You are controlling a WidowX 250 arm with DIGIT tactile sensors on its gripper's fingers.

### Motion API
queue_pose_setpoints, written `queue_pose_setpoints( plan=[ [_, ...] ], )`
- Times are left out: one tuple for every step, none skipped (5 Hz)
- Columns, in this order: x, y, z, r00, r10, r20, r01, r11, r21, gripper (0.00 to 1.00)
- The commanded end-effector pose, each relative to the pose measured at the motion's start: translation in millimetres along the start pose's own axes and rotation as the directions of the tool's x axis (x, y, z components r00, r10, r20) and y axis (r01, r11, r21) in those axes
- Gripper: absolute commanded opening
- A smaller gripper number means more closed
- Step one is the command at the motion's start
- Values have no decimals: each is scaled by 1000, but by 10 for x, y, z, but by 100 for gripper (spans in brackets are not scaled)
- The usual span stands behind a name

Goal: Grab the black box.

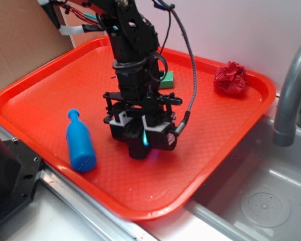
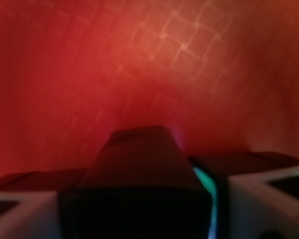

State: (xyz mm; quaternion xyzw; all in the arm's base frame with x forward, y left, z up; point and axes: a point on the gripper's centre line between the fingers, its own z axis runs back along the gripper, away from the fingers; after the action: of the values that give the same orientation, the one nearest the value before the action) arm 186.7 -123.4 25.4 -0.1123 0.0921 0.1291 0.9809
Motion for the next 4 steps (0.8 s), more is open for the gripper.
queue_pose_setpoints(
  plan=[
    [22,14,422,994,-83,69,80,995,52,0],
    [30,170,917,968,-148,204,122,983,137,0],
    [13,398,1515,923,-206,324,142,968,209,0],
    [-52,602,1849,916,-182,358,104,969,224,0]
  ],
)
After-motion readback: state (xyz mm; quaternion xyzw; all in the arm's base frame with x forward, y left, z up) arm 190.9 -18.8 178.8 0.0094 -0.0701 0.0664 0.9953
